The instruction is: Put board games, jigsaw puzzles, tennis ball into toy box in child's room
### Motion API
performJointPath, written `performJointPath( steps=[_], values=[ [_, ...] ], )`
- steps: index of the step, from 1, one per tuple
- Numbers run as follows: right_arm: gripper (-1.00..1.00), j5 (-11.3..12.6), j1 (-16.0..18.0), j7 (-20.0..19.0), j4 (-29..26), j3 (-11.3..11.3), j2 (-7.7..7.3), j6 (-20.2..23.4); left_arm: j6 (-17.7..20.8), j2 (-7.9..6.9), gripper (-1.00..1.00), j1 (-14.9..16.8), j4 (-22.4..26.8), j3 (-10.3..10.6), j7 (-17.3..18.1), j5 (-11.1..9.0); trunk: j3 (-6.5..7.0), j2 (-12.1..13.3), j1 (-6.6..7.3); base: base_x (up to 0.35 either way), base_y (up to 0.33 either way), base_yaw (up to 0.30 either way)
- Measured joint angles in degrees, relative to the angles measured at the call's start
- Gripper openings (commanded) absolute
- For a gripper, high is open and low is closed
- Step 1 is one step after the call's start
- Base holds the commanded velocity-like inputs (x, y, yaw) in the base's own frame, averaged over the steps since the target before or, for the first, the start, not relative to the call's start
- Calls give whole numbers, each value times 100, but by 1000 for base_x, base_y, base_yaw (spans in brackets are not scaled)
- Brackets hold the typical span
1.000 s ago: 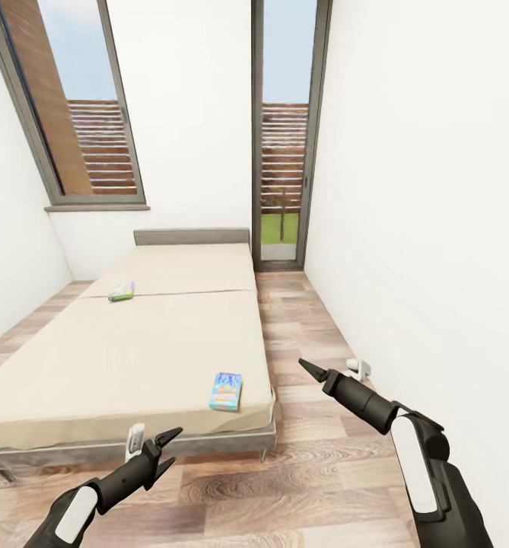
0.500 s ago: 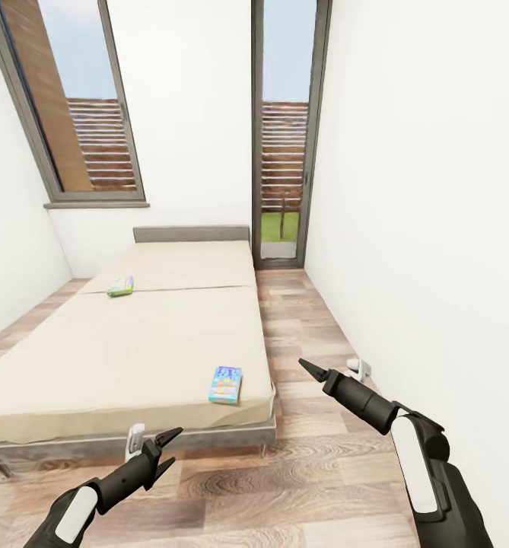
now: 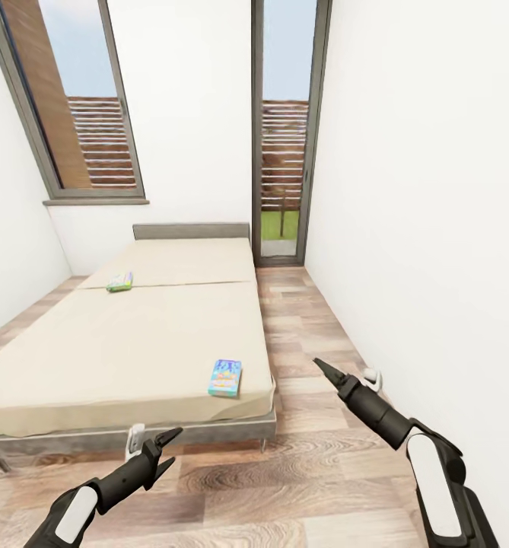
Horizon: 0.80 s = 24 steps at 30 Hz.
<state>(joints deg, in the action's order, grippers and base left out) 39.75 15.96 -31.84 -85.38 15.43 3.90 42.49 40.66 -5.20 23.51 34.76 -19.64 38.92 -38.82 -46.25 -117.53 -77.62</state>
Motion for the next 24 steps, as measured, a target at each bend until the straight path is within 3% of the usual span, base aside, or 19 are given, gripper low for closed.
performJointPath(
  steps=[6,24],
  values=[
    [100,68,-57,6,5,100,8,-1,3,0,100,0,1,0,0,0,-108,-241,-132,0,0,0],
    [100,90,-85,31,48,124,51,-9,4,0,100,0,0,2,0,0,-431,-963,-527,0,0,0]
  ],
)
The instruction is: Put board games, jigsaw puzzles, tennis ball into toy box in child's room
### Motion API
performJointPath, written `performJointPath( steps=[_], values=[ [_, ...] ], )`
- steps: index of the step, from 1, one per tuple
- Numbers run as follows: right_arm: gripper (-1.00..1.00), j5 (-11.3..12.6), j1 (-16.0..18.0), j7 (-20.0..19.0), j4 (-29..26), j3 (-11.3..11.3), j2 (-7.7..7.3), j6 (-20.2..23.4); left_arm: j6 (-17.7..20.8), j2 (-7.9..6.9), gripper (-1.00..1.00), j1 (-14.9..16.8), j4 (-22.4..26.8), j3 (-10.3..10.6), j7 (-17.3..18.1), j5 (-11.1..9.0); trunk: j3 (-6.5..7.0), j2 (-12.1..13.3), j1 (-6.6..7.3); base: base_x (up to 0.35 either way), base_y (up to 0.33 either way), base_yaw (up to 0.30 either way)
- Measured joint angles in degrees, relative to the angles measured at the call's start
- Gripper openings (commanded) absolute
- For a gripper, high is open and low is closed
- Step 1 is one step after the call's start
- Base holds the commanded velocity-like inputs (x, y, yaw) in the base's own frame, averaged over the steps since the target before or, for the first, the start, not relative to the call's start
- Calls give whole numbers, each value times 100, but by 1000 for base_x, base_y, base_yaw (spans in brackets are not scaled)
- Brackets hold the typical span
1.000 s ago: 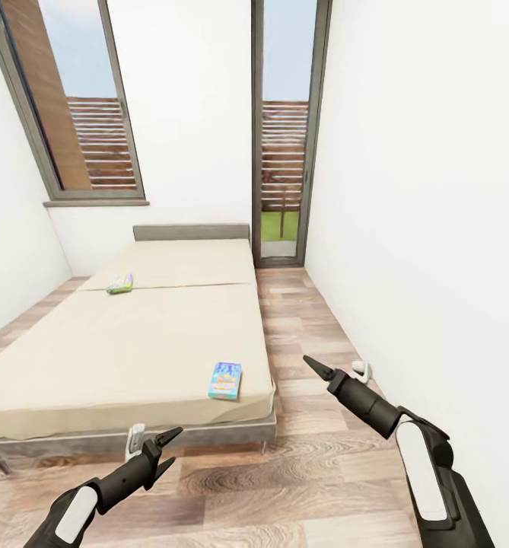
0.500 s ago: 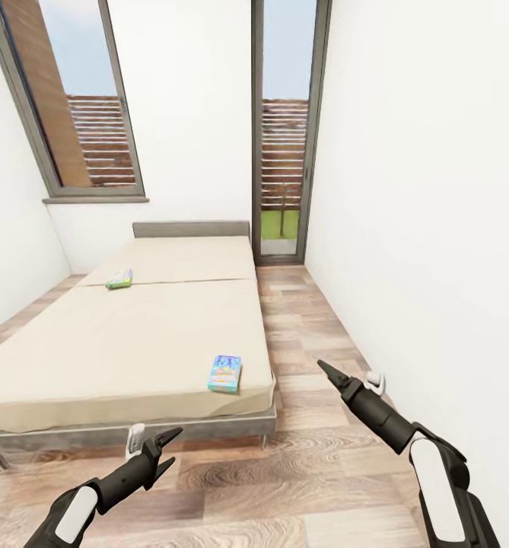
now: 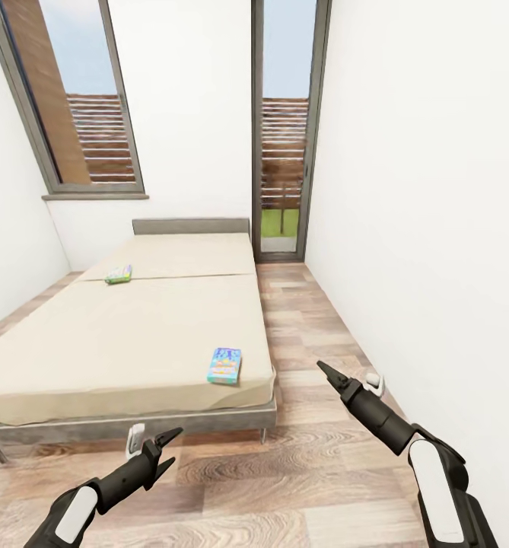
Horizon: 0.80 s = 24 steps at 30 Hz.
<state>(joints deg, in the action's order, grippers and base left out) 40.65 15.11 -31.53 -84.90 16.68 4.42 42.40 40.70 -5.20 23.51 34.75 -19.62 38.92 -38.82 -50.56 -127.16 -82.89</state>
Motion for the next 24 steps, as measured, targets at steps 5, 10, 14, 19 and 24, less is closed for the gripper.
performJointPath(
  steps=[5,10,14,19,24],
  values=[
    [100,1,2,2,-5,10,0,7,0,0,100,0,2,-1,0,0,-90,-201,-110,0,0,0],
    [100,3,4,0,-8,12,0,15,1,0,100,0,1,-1,0,-3,-162,-362,-198,0,0,0],
    [100,3,3,-4,-8,13,0,10,1,0,100,0,-1,-1,0,-6,-162,-362,-198,0,0,0],
    [100,3,1,-1,-8,13,1,9,1,0,100,0,0,0,0,-4,-162,-363,-198,0,0,0],
    [100,3,1,2,-8,13,0,8,1,0,100,0,0,-1,0,-7,-162,-362,-198,0,0,0]
  ],
)
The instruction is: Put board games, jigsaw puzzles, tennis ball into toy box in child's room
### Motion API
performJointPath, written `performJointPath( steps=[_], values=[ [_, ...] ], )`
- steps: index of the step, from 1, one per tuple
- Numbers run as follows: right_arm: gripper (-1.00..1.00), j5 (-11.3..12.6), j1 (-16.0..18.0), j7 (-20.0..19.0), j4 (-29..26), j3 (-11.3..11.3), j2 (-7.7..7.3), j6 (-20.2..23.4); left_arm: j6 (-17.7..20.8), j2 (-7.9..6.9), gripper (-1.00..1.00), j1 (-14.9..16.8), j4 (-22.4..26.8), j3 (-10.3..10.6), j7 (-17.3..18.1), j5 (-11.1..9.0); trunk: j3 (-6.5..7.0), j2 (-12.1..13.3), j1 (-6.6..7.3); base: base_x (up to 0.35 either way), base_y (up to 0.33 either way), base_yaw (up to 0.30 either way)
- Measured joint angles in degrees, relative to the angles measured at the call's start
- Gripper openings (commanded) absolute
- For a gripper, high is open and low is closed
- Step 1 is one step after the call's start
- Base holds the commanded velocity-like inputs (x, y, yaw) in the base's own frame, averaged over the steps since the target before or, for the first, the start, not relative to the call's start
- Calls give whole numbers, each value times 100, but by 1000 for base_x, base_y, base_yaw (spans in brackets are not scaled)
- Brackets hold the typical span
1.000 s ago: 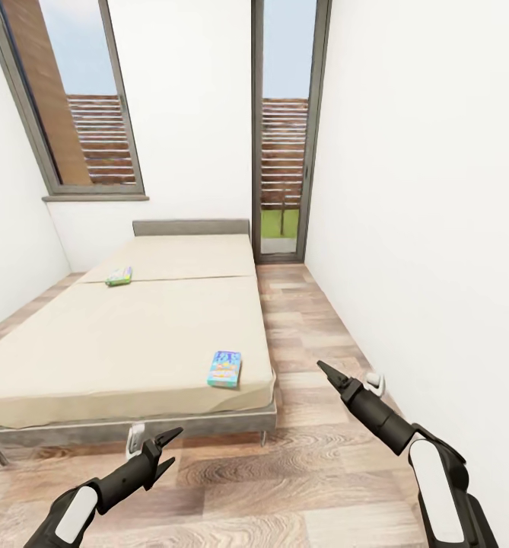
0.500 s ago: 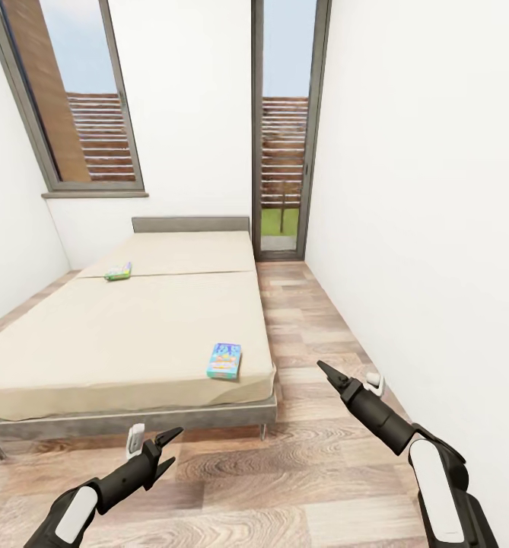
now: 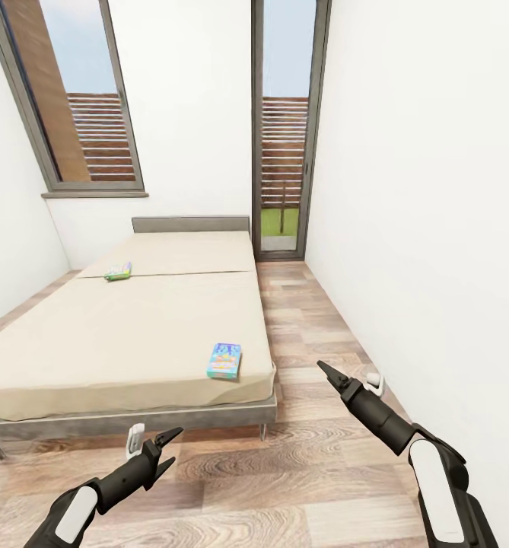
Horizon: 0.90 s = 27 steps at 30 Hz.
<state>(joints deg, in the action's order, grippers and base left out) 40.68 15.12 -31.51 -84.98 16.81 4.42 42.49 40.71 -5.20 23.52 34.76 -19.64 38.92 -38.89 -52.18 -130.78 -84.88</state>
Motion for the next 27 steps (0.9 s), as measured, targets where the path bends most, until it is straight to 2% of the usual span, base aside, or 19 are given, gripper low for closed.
performJointPath(
  steps=[7,15,27],
  values=[
    [100,0,1,1,1,-1,0,0,0,0,100,0,0,0,0,2,0,0,1,29,0,0],
    [100,0,1,1,7,-2,1,0,0,0,100,0,0,0,0,9,0,0,3,237,0,0],
    [100,0,0,1,8,-5,0,0,0,0,100,0,-1,0,0,12,0,0,2,130,0,0]
  ],
)
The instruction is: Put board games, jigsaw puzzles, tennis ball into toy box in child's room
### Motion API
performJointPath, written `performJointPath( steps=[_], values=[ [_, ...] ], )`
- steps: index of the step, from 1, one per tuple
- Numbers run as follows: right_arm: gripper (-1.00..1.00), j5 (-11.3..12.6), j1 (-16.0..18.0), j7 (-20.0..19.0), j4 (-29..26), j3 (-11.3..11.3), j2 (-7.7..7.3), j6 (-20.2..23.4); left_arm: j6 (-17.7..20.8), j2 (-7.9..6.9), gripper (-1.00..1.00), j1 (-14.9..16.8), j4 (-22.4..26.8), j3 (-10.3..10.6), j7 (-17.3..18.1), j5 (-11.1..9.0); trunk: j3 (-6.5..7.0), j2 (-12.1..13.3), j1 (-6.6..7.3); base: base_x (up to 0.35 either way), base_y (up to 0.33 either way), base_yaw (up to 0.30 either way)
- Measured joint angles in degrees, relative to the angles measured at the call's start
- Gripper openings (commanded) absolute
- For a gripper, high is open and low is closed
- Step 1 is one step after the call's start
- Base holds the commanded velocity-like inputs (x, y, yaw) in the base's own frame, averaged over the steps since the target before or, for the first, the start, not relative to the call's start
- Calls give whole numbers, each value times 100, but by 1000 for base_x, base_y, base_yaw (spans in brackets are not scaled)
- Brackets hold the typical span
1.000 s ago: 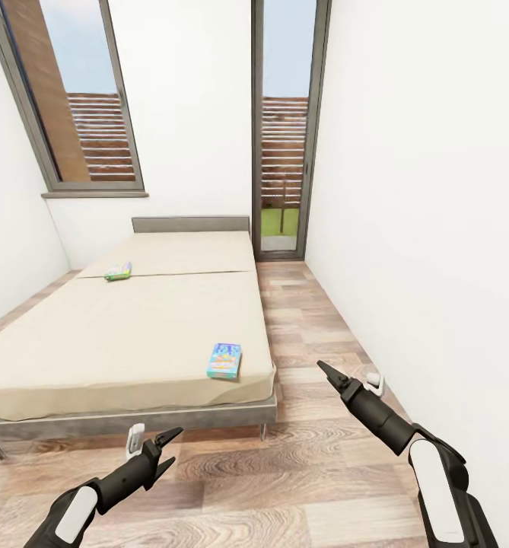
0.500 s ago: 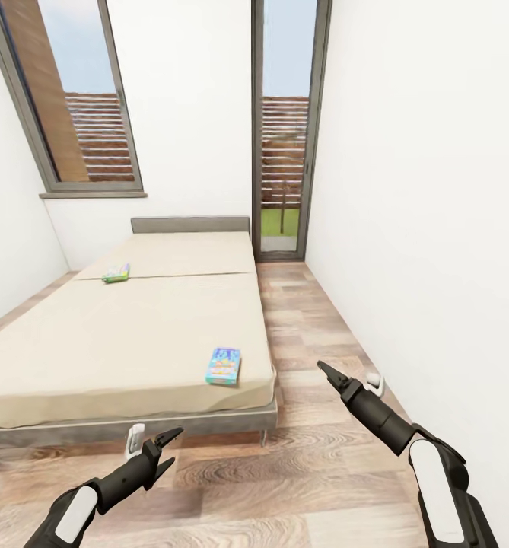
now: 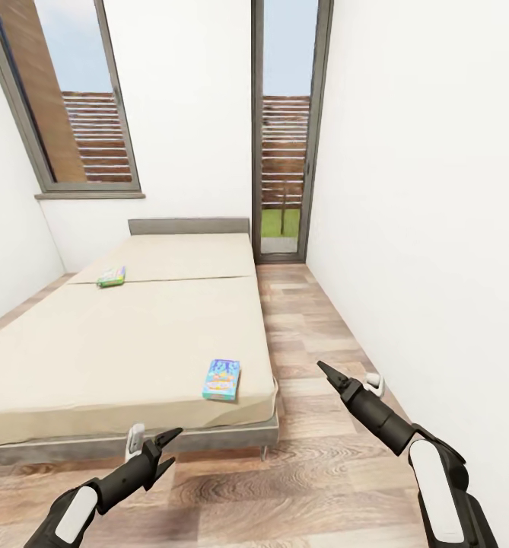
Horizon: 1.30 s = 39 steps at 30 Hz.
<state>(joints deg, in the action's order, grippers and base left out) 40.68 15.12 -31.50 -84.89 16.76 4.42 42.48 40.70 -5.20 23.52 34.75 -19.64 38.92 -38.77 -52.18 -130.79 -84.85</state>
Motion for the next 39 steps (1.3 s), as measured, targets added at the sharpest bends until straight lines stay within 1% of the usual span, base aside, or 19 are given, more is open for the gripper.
performJointPath(
  steps=[5,9,39],
  values=[
    [100,0,1,0,0,2,0,-3,0,0,100,0,0,2,0,2,0,0,0,242,0,0],
    [100,0,0,0,0,-5,2,-1,0,0,100,0,1,2,0,1,0,0,-1,91,0,0],
    [100,0,0,0,0,-13,0,-3,0,13,100,0,2,23,0,-14,0,0,-2,5,0,0]
  ],
)
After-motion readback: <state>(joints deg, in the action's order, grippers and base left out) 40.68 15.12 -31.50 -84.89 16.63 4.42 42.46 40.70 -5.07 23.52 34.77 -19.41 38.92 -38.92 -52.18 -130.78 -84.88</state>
